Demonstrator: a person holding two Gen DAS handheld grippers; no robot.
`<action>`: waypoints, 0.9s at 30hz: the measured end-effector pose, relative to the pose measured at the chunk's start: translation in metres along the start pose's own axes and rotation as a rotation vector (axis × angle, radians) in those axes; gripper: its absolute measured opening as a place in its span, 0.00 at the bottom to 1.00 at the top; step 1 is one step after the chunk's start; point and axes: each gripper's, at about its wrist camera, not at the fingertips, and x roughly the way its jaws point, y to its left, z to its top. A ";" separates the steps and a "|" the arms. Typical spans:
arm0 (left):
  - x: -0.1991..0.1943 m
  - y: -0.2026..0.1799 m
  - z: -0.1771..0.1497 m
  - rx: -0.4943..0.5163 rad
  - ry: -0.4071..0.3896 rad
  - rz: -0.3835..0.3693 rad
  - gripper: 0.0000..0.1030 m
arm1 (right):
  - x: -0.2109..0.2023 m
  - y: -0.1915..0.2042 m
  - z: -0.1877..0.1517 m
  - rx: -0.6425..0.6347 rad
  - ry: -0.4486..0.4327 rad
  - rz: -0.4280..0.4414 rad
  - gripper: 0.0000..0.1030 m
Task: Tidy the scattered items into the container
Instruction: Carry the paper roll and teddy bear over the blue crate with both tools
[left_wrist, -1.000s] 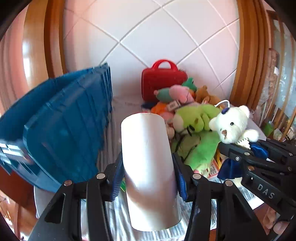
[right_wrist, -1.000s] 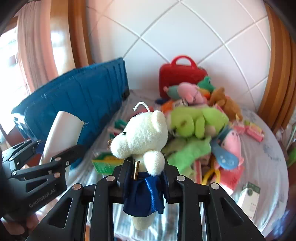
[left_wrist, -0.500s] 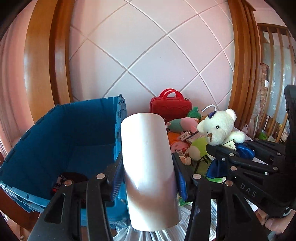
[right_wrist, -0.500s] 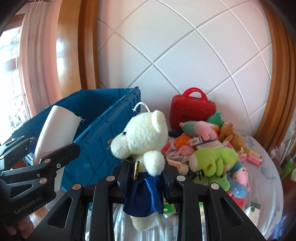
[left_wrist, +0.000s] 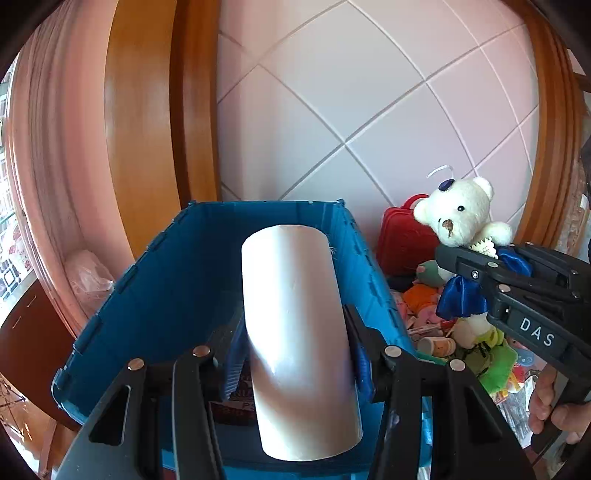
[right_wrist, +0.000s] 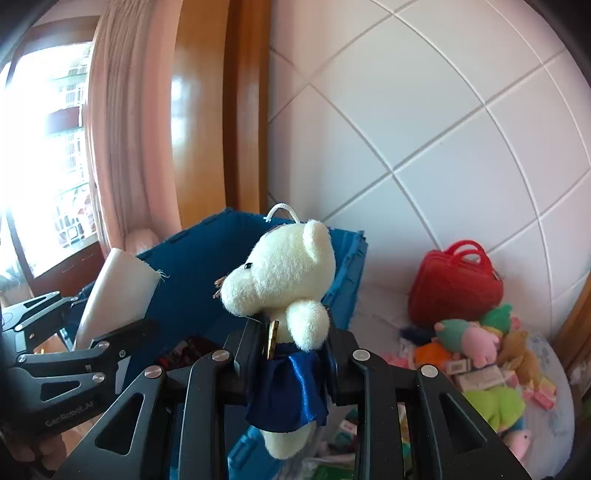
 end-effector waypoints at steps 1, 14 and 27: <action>0.007 0.013 0.009 -0.002 0.016 -0.003 0.47 | 0.010 0.007 0.009 0.008 0.010 0.011 0.27; 0.188 0.124 0.068 -0.017 0.421 -0.034 0.47 | 0.224 0.059 0.060 0.121 0.338 -0.088 0.27; 0.328 0.121 -0.026 0.045 0.793 -0.052 0.47 | 0.361 0.054 -0.082 0.077 0.841 -0.163 0.27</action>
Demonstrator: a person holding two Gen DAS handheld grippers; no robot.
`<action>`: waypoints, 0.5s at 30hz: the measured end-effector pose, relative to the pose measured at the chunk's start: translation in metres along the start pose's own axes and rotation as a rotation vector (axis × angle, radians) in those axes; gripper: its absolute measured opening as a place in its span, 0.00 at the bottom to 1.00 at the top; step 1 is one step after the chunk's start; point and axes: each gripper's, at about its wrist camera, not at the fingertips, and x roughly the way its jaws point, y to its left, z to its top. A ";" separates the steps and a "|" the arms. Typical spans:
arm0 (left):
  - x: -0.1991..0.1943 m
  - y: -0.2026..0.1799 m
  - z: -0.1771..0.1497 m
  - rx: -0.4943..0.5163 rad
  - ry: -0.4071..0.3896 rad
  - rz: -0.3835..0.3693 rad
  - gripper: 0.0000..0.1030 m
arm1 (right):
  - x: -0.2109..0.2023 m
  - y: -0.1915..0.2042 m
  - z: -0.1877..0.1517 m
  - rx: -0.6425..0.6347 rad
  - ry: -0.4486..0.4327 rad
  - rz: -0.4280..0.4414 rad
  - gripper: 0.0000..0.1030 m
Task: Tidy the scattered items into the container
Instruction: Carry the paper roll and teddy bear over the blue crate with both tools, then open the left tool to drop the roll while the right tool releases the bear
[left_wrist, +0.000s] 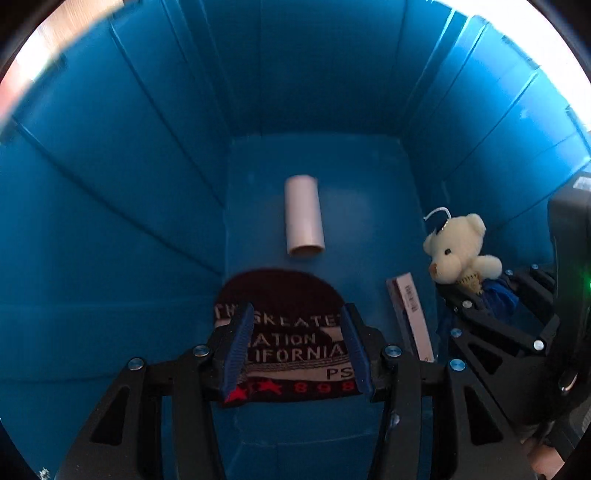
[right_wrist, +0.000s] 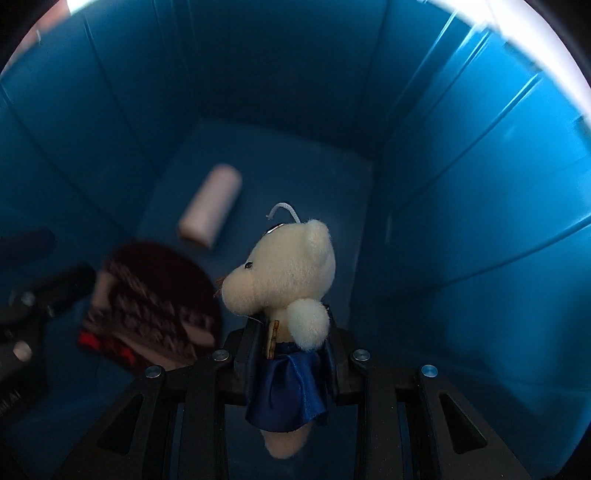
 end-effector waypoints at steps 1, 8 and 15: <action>0.007 0.002 -0.001 -0.006 0.018 0.003 0.47 | 0.003 -0.001 -0.001 0.002 0.009 0.000 0.27; 0.040 0.000 -0.012 0.011 0.125 0.056 0.49 | 0.004 -0.011 -0.002 0.048 -0.002 0.020 0.30; 0.045 -0.005 -0.017 0.050 0.142 0.069 0.66 | -0.002 -0.005 0.009 0.052 -0.018 0.005 0.55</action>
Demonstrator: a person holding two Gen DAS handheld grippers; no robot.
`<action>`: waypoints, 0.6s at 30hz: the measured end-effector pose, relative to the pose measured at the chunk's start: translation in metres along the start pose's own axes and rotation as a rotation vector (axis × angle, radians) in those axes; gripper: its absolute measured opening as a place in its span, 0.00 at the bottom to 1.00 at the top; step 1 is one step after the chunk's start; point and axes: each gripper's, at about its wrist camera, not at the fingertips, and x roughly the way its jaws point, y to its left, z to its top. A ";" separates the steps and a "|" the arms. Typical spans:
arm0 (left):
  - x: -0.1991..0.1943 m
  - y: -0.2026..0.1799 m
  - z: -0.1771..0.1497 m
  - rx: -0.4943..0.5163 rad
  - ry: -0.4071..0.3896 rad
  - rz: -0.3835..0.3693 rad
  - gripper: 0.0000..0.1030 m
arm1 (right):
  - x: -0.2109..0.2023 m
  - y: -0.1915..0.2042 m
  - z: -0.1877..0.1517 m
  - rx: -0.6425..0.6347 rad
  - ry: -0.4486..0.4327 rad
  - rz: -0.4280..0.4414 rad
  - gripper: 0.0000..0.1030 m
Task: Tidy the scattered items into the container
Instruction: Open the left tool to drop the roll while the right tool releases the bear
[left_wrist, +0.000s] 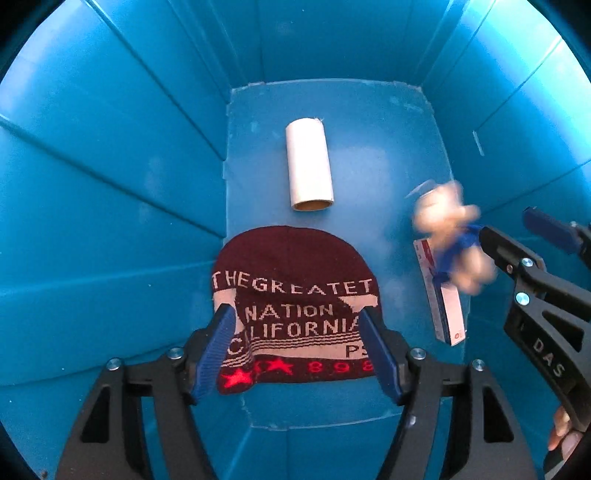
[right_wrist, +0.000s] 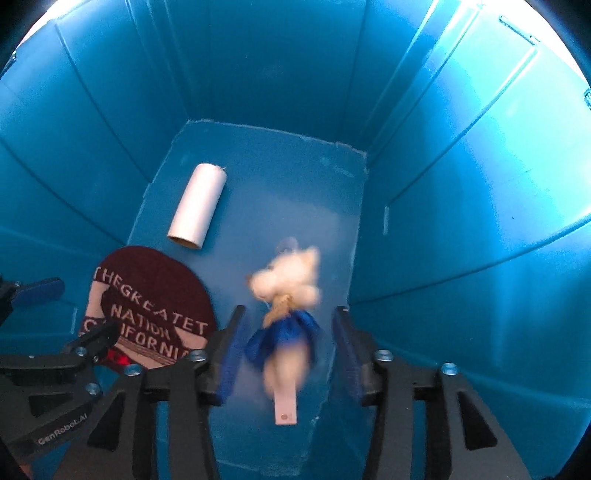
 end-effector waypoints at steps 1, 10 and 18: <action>0.002 0.000 0.000 0.002 0.007 0.003 0.66 | 0.000 0.000 0.000 -0.002 -0.001 -0.004 0.58; 0.002 -0.005 -0.001 0.017 0.011 0.007 0.66 | 0.002 0.000 0.000 -0.015 0.013 -0.025 0.65; -0.002 -0.005 -0.001 0.006 0.000 0.006 0.66 | 0.002 -0.003 -0.001 -0.013 0.022 -0.054 0.67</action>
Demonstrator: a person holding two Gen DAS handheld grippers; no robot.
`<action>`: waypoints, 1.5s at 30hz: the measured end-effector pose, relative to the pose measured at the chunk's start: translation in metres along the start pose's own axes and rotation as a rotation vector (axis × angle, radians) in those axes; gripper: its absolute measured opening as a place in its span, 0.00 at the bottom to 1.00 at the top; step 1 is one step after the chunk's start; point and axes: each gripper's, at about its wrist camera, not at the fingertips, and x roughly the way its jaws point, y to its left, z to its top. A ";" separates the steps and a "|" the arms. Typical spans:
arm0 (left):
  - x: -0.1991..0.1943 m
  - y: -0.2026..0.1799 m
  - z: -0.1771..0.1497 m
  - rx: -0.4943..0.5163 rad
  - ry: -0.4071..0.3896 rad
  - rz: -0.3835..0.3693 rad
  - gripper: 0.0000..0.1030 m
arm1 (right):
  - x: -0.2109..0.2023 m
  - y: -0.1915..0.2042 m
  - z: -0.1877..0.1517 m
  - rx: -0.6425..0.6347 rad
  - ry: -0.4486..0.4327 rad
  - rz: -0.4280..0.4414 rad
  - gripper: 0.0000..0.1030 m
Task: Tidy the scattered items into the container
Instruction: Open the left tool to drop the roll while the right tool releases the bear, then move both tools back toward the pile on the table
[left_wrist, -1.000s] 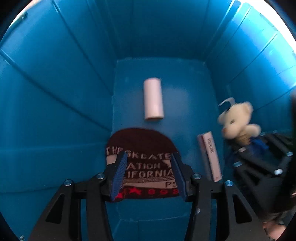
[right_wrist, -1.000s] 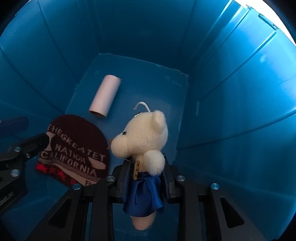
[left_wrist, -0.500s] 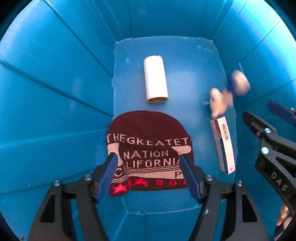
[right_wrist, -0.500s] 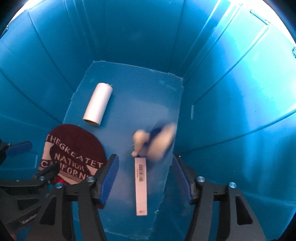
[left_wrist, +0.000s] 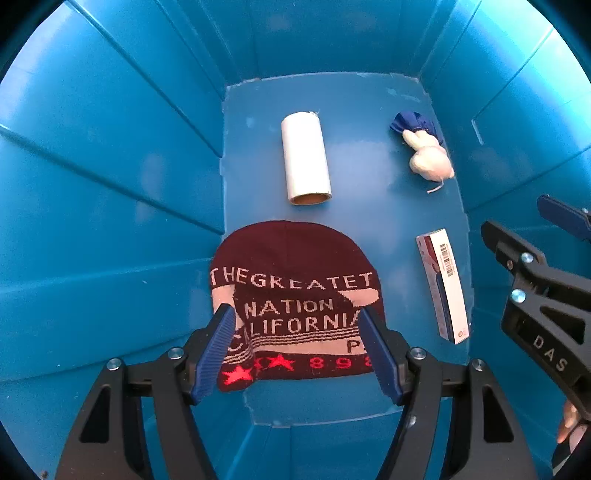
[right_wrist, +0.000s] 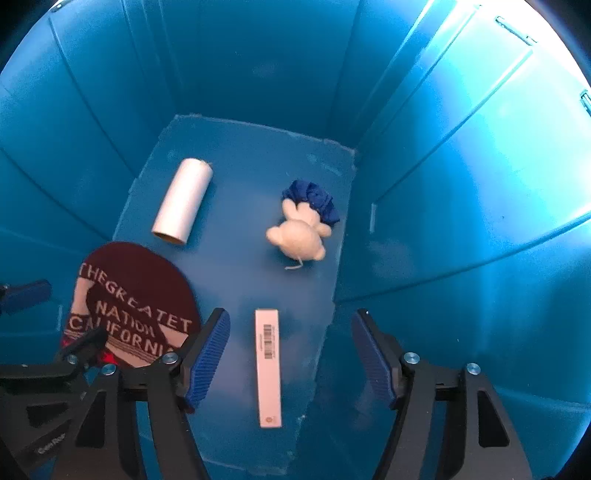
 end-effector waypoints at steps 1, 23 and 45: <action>-0.002 0.001 0.000 -0.006 -0.003 -0.005 0.66 | -0.001 0.001 -0.001 -0.008 0.001 -0.010 0.67; -0.189 -0.003 -0.093 -0.090 -0.494 -0.138 0.66 | -0.212 -0.020 -0.105 -0.067 -0.436 0.013 0.80; -0.250 -0.264 -0.276 0.001 -0.870 -0.179 0.67 | -0.239 -0.272 -0.429 0.272 -0.649 0.040 0.88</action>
